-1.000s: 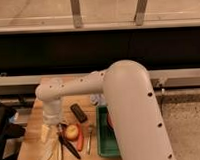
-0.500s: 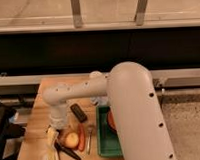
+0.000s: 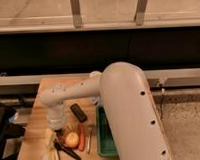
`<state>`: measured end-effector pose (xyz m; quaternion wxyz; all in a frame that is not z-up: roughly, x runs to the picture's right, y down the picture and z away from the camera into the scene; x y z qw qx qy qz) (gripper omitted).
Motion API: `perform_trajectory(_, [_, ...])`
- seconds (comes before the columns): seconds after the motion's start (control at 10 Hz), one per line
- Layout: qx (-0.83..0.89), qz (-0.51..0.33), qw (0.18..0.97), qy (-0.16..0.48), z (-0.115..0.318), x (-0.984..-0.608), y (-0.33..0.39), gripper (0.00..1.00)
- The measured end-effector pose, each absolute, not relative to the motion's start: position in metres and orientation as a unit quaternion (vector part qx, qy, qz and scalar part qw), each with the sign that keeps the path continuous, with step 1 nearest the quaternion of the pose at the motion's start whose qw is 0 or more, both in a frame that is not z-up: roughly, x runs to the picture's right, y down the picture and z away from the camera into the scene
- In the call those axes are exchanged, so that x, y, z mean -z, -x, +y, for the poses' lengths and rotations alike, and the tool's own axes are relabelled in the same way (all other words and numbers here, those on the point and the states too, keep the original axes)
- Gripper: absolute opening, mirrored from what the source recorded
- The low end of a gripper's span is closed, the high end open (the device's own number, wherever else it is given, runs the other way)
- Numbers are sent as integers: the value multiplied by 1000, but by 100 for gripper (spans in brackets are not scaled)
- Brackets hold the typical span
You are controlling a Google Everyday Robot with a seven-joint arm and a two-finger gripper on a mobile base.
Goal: Place brush in plastic cup
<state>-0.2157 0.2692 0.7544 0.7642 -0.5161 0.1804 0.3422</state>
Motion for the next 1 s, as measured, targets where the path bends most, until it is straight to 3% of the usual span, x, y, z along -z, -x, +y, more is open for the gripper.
perform_trajectory(0.4, [-352, 191, 784, 475, 267, -751, 229, 80])
perform_trajectory(1.0, [-344, 209, 785, 472, 281, -765, 237, 78])
